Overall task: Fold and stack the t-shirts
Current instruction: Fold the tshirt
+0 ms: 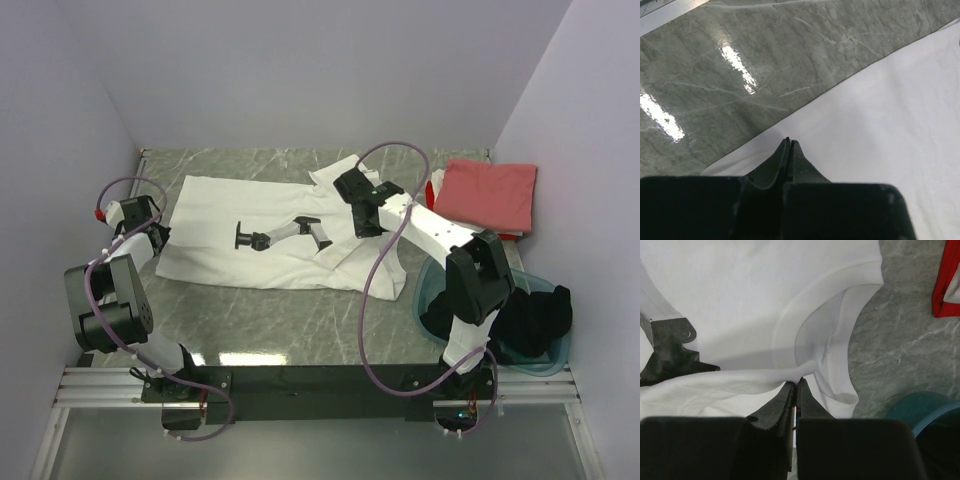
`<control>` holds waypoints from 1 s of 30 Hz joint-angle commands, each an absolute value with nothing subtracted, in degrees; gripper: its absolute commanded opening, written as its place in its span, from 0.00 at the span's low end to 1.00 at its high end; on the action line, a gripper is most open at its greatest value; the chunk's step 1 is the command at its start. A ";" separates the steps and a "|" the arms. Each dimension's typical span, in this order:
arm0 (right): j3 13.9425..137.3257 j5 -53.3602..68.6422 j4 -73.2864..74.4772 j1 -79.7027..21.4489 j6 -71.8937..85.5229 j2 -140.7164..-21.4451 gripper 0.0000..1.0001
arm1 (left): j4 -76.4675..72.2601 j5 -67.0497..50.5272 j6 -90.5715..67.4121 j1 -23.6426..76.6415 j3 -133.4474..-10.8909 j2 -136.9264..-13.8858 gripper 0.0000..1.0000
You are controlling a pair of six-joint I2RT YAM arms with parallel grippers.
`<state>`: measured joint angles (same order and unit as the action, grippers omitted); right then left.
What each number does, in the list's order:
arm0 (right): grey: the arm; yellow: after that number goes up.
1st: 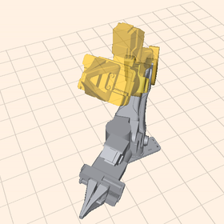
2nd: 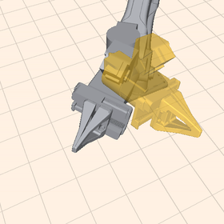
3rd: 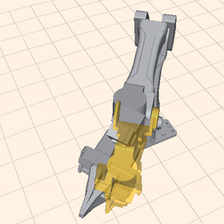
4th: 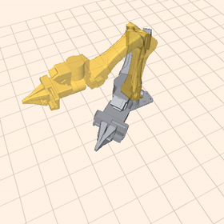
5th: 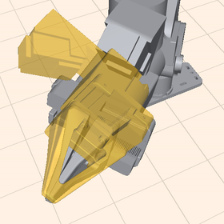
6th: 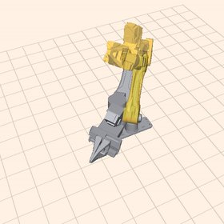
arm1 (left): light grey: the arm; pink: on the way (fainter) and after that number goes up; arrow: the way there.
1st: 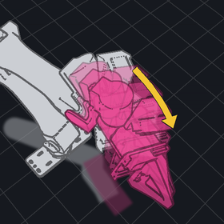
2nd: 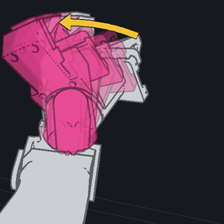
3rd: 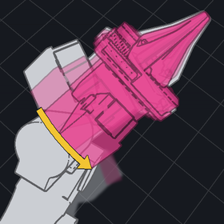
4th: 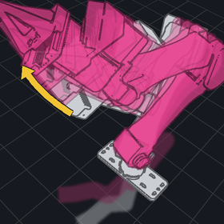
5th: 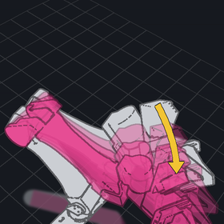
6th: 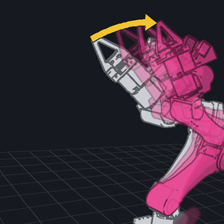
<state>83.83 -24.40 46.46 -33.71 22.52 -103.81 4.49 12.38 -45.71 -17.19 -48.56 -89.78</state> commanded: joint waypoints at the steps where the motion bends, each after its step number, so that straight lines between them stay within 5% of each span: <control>1: 83.41 -26.02 46.76 -32.96 23.12 -99.49 0.00 | 2.64 12.22 -45.26 -17.84 -50.01 -88.86 0.01; 12: 84.20 -25.05 46.14 -32.08 22.41 -101.77 0.00 | 2.37 9.85 -44.47 -18.02 -51.24 -91.40 0.01; 16: 84.90 -24.52 45.88 -31.82 22.24 -103.09 0.00 | 2.46 8.79 -44.12 -18.19 -51.85 -92.46 0.09; 26: 89.47 -23.73 46.23 -31.64 21.18 -107.93 0.00 | 2.29 9.84 -45.44 -17.76 -51.07 -86.49 0.71; 30: 91.40 -23.29 46.23 -31.20 21.01 -109.60 0.00 | 1.84 13.61 -45.88 -13.37 -48.96 -81.22 0.80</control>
